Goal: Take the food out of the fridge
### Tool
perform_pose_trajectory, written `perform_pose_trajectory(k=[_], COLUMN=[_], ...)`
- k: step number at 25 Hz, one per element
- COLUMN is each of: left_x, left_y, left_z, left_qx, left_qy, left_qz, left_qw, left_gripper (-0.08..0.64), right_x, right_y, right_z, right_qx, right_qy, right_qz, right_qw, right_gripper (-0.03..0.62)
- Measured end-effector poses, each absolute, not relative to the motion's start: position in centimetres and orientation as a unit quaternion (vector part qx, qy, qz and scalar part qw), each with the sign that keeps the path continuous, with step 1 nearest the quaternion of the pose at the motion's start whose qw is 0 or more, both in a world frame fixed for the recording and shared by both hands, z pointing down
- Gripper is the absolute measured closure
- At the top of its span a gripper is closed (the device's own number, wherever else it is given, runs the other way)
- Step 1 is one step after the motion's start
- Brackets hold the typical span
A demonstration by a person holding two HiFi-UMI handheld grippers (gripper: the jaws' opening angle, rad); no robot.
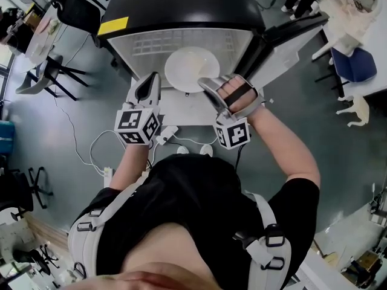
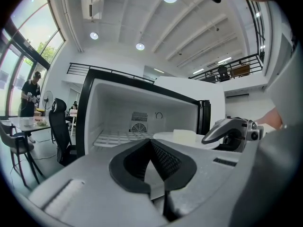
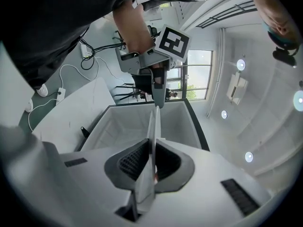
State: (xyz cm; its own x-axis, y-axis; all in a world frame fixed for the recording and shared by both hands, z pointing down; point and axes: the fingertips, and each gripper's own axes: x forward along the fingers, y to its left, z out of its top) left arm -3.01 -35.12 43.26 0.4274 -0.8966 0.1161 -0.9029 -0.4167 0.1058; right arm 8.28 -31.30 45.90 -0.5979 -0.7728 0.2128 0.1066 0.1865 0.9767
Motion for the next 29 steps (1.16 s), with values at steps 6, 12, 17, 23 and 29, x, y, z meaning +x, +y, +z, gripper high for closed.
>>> perform_pose_trajectory(k=[6, 12, 17, 23, 29], left_x=[-3.8, -3.5, -3.2, -2.6, -2.7], left_y=[-35.3, -35.4, -35.7, -35.7, -36.0], left_z=[43.3, 43.3, 43.2, 43.1, 43.2], left_qx=[0.834, 0.837, 0.839, 0.842, 0.842], left_qy=[-0.545, -0.542, -0.539, -0.534, -0.534], left_qz=[0.018, 0.02, 0.02, 0.021, 0.021], left_qw=[0.076, 0.075, 0.073, 0.072, 0.073], left_gripper=[0.557, 0.557, 0.557, 0.557, 0.557], right_x=[8.3, 8.8, 9.3, 9.6, 9.6], right_y=[-30.6, -30.5, -31.0, -31.2, -31.6], right_z=[46.7, 47.8, 47.9, 47.6, 47.8], right_qx=[0.248, 0.255, 0.266, 0.271, 0.265], right_qy=[-0.68, -0.681, -0.679, -0.674, -0.675], right_qz=[-0.582, -0.571, -0.565, -0.566, -0.563], right_qw=[0.37, 0.382, 0.387, 0.389, 0.395], right_gripper=[0.565, 0.565, 0.565, 0.565, 0.565])
